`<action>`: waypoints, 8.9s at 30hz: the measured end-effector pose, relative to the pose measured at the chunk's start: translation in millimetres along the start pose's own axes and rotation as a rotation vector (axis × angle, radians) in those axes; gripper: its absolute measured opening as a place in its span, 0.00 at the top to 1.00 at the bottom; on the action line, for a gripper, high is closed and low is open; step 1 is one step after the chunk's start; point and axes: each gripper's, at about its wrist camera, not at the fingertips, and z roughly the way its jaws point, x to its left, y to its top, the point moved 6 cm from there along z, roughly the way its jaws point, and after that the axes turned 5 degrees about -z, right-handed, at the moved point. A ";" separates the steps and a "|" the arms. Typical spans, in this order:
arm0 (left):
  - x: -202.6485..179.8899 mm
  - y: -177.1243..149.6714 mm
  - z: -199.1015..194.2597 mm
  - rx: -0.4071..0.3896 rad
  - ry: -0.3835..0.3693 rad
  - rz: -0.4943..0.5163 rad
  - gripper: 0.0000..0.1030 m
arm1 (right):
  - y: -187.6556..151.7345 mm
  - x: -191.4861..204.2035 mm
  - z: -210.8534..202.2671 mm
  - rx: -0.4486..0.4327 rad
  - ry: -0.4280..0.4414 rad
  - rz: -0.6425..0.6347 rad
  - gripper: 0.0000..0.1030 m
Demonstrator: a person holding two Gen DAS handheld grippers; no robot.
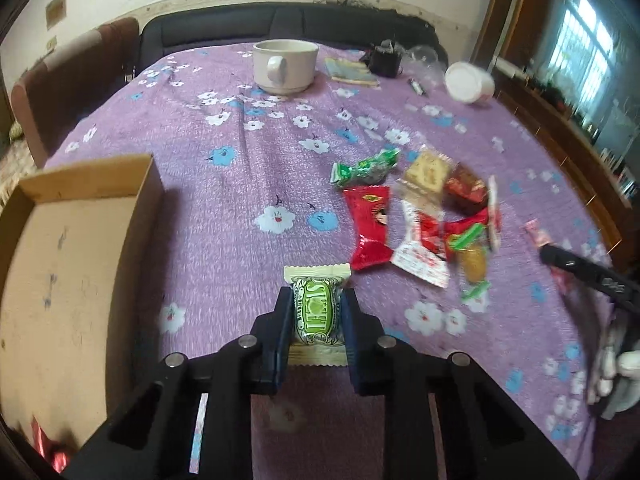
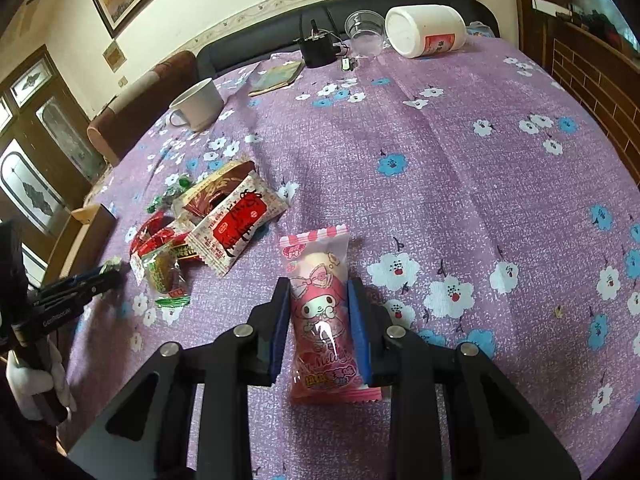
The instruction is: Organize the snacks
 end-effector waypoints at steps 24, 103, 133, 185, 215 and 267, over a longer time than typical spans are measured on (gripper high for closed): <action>227.0 -21.1 -114.4 -0.122 0.141 -0.331 0.78 | 14.4 173.5 -32.3 0.010 0.401 -0.056 0.72; -90.5 20.8 41.5 0.027 -0.035 0.319 0.46 | 18.5 61.3 10.3 -0.052 0.201 0.191 0.75; -44.9 -42.5 -46.0 0.017 -0.199 0.061 0.71 | 12.6 94.8 13.5 -0.079 0.312 0.114 0.75; 229.0 -11.2 -116.8 -0.107 0.041 -0.367 0.76 | 0.2 354.8 24.3 0.135 0.544 -0.256 0.74; 33.8 -43.5 -113.7 -0.077 -0.269 -0.142 0.34 | -7.8 132.9 11.9 0.048 0.050 -0.255 0.43; 95.3 -58.1 -144.1 -0.186 -0.031 -0.256 0.68 | -5.2 116.2 15.9 -0.026 0.242 -0.089 0.80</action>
